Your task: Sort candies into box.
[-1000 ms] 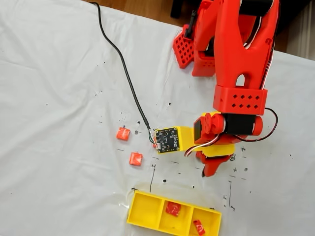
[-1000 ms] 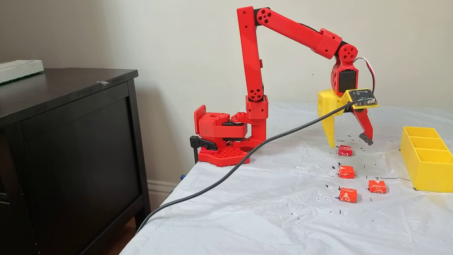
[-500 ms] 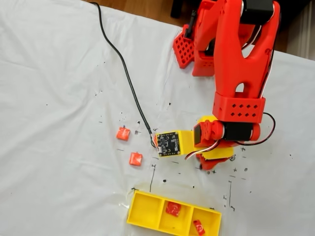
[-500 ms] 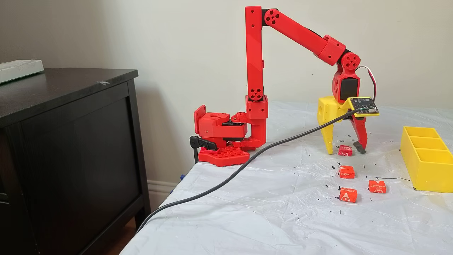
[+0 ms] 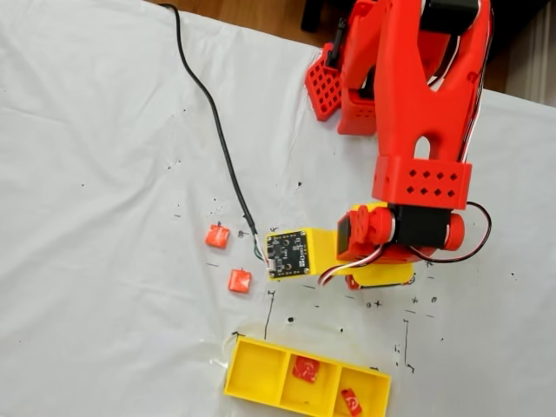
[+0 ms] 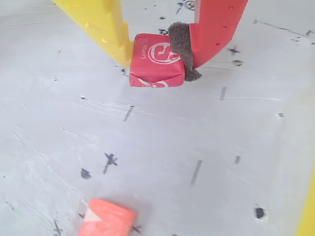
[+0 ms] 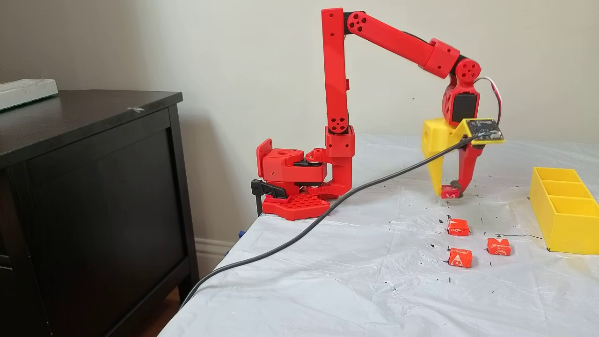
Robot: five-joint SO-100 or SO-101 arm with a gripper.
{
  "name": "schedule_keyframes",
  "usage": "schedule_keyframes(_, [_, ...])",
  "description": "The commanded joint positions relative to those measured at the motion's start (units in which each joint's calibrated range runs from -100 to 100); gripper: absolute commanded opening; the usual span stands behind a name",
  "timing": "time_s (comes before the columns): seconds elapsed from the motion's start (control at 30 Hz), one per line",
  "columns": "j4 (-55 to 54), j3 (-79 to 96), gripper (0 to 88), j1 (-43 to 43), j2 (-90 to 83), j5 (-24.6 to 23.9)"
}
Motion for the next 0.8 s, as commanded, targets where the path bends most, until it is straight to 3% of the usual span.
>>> schedule_keyframes(0.0, [1.45, -14.91, 0.6, 4.24, -6.31, 1.07])
schedule_keyframes(0.27, [-3.38, -28.75, 0.3, 13.12, 1.91, 1.81])
schedule_keyframes(0.77, [-7.96, -39.86, 0.2, 15.93, 14.64, -0.39])
